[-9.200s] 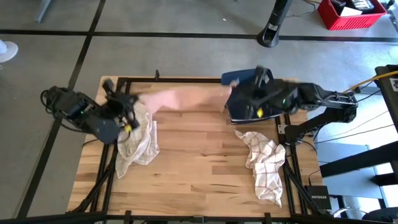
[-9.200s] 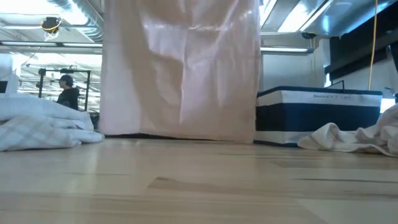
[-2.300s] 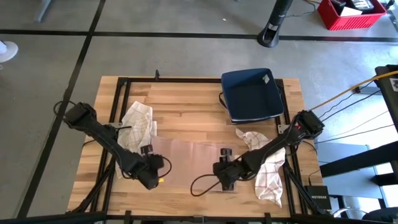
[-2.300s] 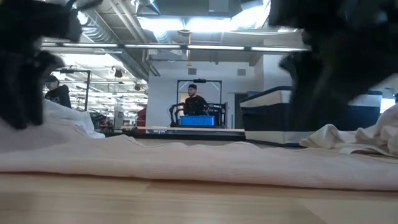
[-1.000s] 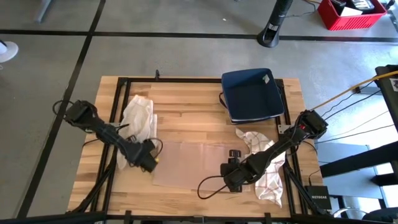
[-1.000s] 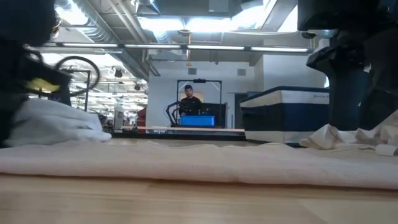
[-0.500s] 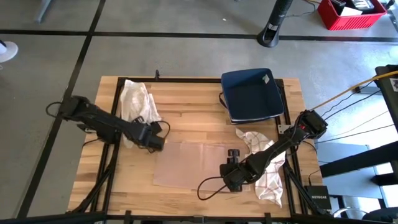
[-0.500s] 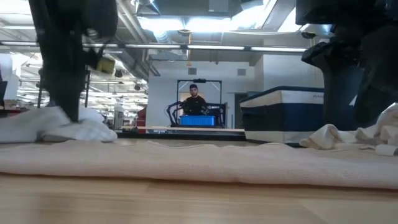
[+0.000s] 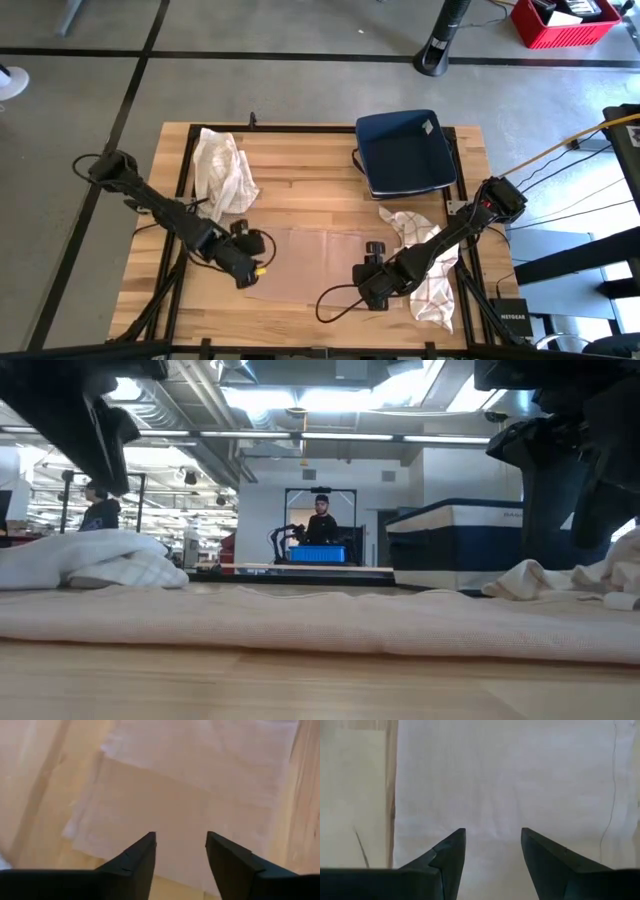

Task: Fold towel
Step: Fold the pink towel

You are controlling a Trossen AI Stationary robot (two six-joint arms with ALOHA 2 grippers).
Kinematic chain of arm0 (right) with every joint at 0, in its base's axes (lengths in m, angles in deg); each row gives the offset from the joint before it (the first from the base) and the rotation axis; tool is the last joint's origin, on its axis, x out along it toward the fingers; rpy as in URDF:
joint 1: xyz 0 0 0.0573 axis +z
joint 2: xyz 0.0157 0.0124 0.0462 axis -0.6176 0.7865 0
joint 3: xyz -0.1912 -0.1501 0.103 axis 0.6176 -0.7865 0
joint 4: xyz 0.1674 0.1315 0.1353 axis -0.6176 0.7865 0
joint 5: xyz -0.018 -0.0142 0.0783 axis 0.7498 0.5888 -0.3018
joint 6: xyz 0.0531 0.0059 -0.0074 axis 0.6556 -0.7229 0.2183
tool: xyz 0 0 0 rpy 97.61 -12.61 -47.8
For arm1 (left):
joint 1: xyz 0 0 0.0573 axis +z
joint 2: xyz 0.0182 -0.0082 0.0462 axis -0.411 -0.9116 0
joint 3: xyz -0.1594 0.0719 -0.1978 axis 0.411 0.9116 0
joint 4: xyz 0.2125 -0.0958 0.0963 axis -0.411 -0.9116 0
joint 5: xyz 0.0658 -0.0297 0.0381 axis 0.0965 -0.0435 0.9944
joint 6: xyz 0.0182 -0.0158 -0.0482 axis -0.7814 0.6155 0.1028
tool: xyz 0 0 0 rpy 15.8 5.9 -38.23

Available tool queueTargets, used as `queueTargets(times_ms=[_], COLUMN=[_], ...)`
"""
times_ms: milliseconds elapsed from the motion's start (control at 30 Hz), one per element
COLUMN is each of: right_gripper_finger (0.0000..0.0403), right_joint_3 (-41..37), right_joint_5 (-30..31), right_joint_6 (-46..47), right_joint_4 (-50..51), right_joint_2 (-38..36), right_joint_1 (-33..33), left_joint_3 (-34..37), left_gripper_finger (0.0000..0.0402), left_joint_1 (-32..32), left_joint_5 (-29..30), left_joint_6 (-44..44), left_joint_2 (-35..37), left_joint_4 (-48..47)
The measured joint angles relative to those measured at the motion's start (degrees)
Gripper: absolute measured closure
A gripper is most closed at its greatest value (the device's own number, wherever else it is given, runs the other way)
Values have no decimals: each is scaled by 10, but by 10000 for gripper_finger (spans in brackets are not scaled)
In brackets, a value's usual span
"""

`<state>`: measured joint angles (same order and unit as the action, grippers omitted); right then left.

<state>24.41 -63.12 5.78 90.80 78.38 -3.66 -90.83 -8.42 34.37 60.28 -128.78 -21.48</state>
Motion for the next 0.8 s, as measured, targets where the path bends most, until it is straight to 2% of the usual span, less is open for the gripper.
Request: queueTargets(times_ms=[200, 333, 433, 600, 800], right_gripper_finger=[207, 207, 207, 207, 207], right_joint_3=[-14, -38, -55, -62, -63], right_joint_5=[4, 4, -3, -7, 36], right_joint_6=[0, 22, 31, 28, 9], right_joint_4=[-3, -17, -46, -73, -75], right_joint_2=[0, 2, 2, 2, 2], right_joint_1=[0, 0, 0, 0, -2], left_joint_3=[0, 0, 0, -3, 0], left_gripper_finger=[181, 177, 181, 194, 202], left_joint_1=[15, 33, 44, 46, 25], left_joint_5=[-3, -53, -81, -92, -114], left_joint_6=[-88, -135, -137, -103, -43], left_joint_2=[-87, -143, -170, -172, -157], left_joint_4=[74, 106, 91, 28, 11])
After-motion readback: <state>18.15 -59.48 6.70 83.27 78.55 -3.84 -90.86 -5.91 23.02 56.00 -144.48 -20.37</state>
